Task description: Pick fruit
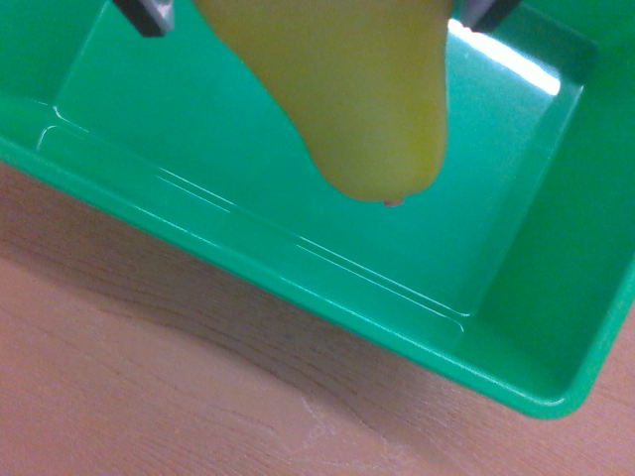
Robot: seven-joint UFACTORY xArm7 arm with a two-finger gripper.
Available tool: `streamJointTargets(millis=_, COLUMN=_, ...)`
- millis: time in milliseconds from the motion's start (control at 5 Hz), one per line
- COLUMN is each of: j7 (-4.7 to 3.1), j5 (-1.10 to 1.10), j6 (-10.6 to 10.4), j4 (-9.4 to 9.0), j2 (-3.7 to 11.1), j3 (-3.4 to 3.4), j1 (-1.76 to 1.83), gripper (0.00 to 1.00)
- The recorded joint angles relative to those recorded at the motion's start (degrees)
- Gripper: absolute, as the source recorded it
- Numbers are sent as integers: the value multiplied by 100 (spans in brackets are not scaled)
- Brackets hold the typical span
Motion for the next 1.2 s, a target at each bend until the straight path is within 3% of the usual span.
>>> streamJointTargets(millis=1200, j7=3, j5=-1, j6=150, j4=93, j2=-57, j3=0, j1=-1, gripper=100)
